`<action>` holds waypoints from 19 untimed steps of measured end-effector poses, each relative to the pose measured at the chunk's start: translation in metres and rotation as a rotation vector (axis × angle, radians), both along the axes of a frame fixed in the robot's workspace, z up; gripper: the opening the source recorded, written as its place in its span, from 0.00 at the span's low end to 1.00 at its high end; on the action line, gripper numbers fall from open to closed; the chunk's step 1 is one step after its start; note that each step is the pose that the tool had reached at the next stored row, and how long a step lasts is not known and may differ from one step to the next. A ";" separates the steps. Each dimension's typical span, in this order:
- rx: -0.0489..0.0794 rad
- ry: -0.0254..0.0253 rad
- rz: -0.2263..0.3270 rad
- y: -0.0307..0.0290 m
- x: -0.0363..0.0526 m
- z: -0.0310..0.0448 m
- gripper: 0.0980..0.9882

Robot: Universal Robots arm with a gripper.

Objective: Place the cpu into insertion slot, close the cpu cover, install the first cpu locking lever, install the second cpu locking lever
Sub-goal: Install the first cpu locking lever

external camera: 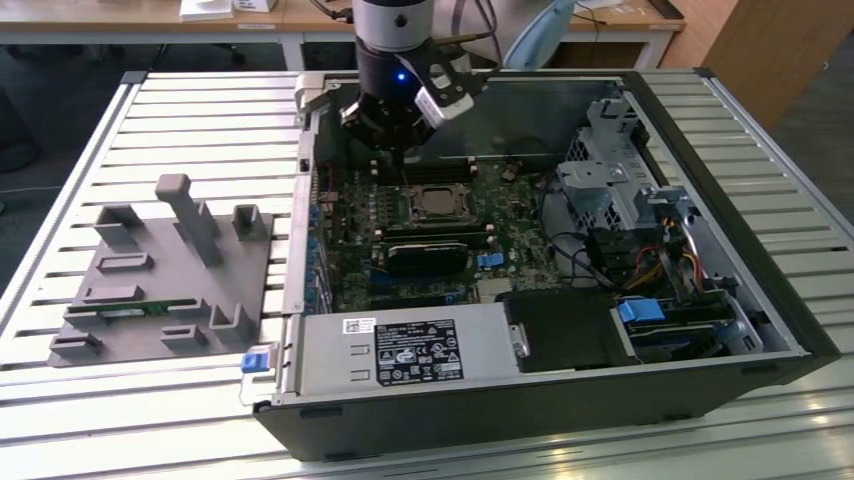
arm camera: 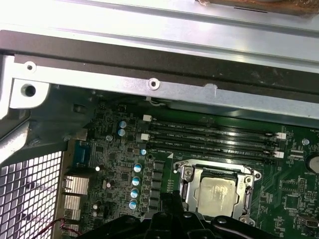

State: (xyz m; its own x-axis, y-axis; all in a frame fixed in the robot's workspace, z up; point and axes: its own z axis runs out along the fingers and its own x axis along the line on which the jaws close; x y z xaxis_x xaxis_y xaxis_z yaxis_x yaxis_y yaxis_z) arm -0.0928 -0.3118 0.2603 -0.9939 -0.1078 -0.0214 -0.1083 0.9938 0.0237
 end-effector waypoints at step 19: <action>0.000 0.0002 0.000 0.0010 -0.0087 -0.0030 0.01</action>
State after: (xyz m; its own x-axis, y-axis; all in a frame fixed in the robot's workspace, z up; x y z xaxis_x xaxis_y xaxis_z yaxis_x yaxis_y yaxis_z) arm -0.1015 -0.3108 0.2573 -0.9939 -0.1078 -0.0212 -0.1083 0.9938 0.0234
